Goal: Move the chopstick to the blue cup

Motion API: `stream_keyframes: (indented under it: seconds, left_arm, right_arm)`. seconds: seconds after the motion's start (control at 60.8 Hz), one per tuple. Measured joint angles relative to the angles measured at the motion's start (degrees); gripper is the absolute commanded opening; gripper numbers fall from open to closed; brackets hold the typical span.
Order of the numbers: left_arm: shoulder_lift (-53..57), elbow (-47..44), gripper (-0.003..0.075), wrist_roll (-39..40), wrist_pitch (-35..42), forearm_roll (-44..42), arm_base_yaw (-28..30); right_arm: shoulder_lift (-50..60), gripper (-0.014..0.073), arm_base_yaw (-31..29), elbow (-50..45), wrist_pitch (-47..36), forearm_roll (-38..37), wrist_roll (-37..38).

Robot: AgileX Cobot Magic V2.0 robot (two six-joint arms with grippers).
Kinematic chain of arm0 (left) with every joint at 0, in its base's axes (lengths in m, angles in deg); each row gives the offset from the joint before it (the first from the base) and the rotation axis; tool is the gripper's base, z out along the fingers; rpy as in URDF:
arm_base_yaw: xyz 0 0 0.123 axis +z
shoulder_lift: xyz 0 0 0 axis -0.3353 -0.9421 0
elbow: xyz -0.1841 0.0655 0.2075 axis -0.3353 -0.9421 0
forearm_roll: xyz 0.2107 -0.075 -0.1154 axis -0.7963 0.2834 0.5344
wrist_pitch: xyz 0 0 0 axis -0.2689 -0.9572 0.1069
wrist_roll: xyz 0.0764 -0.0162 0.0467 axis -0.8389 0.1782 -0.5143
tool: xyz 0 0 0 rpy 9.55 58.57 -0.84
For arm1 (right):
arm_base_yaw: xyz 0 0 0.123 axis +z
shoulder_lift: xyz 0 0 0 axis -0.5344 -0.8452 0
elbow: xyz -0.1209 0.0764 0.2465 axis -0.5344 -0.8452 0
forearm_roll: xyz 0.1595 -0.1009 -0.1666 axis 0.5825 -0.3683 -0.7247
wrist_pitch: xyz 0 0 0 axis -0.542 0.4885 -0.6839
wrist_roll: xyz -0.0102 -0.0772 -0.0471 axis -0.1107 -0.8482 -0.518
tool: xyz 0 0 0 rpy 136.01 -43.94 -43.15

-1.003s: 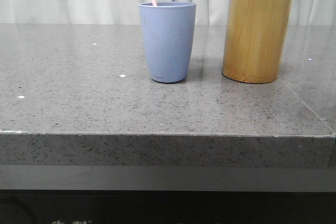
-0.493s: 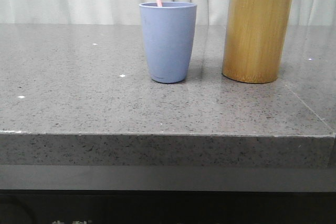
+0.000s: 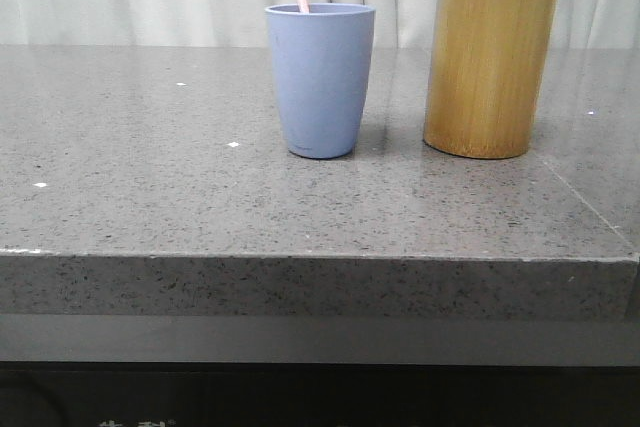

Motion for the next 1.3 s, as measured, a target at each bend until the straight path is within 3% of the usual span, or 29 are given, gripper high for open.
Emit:
stream_keyframes:
  seconds: [0.181,0.477,0.723,0.937,1.299]
  left_arm:
    - [0.0,0.0,-0.0019,0.0,0.0,0.0,0.0]
    - [0.0,0.0,-0.0019,0.0,0.0,0.0,0.0]
    - [0.0,0.0,-0.0019,0.0,0.0,0.0,0.0]
    - [0.0,0.0,-0.0019,0.0,0.0,0.0,0.0]
    - [0.0,0.0,-0.0019,0.0,0.0,0.0,0.0]
  right_arm:
    - [4.31,-0.0117,-4.97,0.0,8.35,-0.63,0.0]
    - [12.47,-0.0117,-21.53,0.0,23.71,-0.74,0.0]
    - [18.64,-0.0117,-30.75,-5.16,29.37,-0.97,0.0]
    - [27.17,-0.0117,-31.33,-14.97,28.14,1.13,0.0]
    - [49.24,-0.0117,-31.33,-36.43,15.82,3.51,0.0]
